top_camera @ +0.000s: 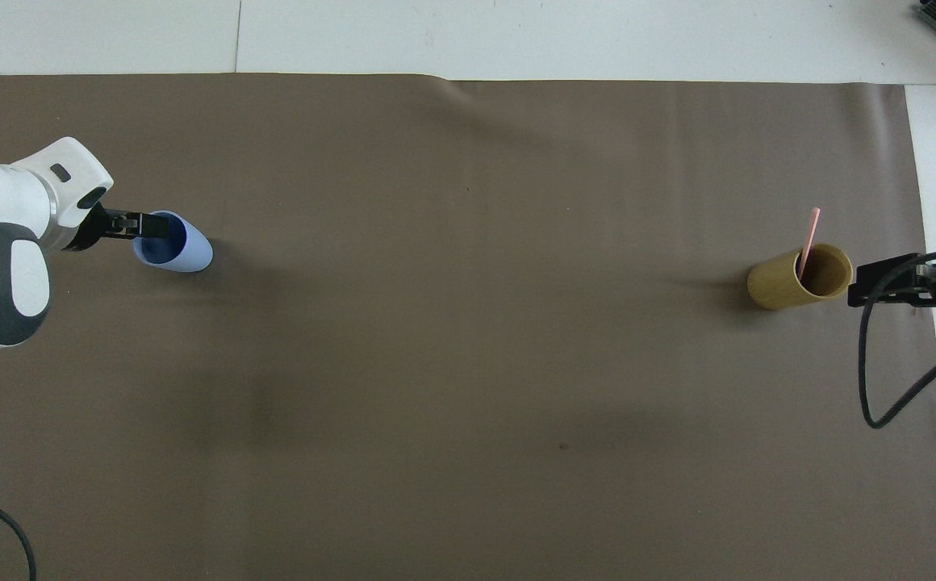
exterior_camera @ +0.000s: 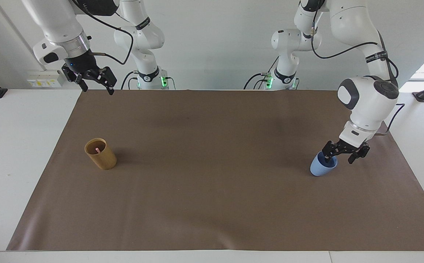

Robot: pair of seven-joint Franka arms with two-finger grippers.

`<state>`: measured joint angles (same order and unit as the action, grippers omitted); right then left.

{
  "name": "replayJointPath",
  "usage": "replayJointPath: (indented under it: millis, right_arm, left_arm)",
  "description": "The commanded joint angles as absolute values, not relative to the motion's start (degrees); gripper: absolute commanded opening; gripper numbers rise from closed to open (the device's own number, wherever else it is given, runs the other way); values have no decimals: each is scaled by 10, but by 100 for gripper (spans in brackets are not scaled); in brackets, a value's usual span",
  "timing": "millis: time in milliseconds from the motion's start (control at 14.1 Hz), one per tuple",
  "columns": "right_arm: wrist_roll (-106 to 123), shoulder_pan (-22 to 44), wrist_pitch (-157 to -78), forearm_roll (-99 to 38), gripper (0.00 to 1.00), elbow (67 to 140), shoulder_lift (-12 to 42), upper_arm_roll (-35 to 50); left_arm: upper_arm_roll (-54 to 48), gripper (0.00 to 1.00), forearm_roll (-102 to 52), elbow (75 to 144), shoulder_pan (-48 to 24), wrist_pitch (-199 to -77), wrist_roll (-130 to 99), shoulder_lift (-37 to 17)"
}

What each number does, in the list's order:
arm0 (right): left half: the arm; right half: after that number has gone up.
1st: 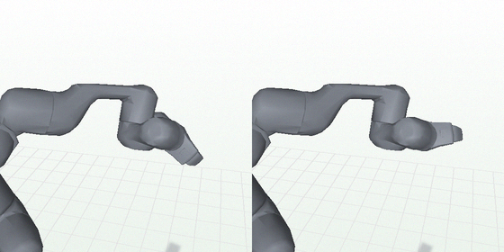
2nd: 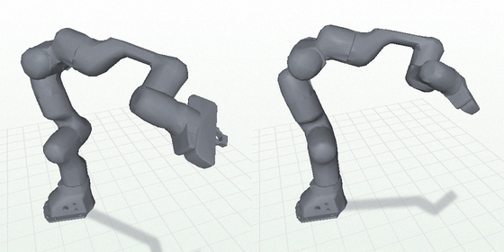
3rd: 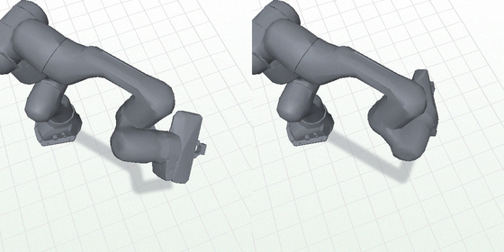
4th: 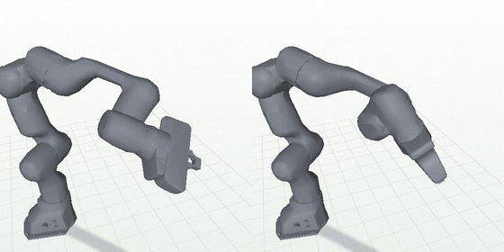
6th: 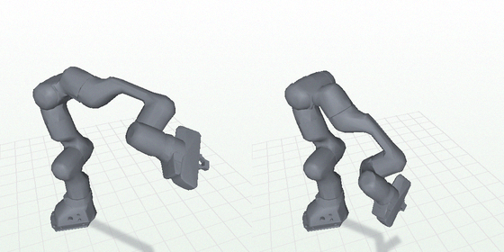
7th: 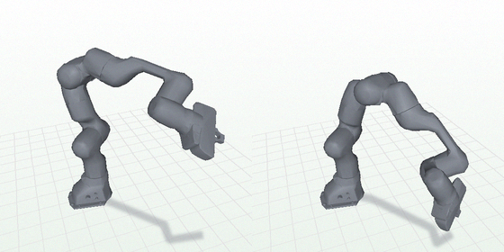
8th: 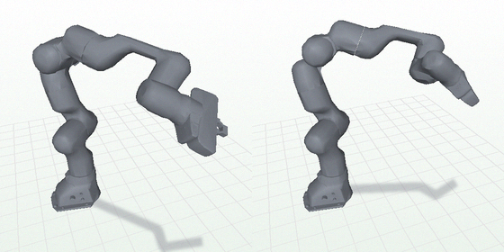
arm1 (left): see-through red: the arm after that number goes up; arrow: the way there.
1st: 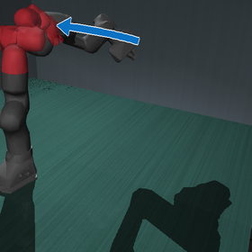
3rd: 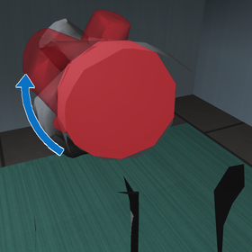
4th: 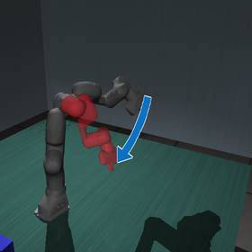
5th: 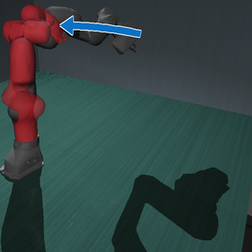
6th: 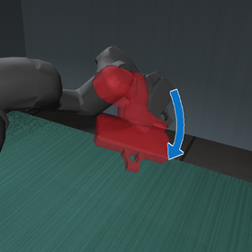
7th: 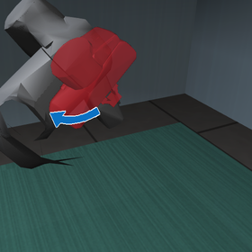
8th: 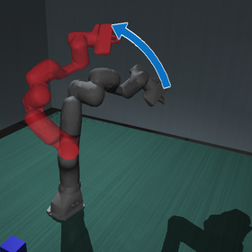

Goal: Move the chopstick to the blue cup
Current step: 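Reach the left gripper to the tipped blue cup and grasp it, then stand the blue cup upright at table center with the left gripper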

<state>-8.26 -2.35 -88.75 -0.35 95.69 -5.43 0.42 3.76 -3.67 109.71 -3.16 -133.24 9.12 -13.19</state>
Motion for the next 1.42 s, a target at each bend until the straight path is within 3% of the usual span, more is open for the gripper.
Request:
replayJointPath:
  millis: [0,285,427,569,640,1067,1351]
  right_arm:
    - [-69,-27,-893,-4,100,962,-61,6]
    - [-69,-27,-893,-4,100,961,-61,6]
    - [-69,-27,-893,-4,100,962,-61,6]
    - [-69,-27,-893,-4,100,961,-61,6]
    - [-69,-27,-893,-4,100,961,-61,6]
    - [-69,-27,-893,-4,100,962,-61,6]
    - [-69,-27,-893,-4,100,962,-61,6]
  left_arm:
    - [32,95,-47,1104,-23,-1321,103,-129]
    - [32,88,-49,1102,-22,-1323,104,-147]
    - [32,60,-50,1104,-22,-1317,103,-147]
    - [32,5,-50,1104,-21,-1295,103,-145]
    - [32,0,-50,1104,-24,-1282,102,-143]
    - [22,0,-49,1092,-32,-1211,94,-80]
    - [18,0,-49,1096,-111,-1194,14,-63]
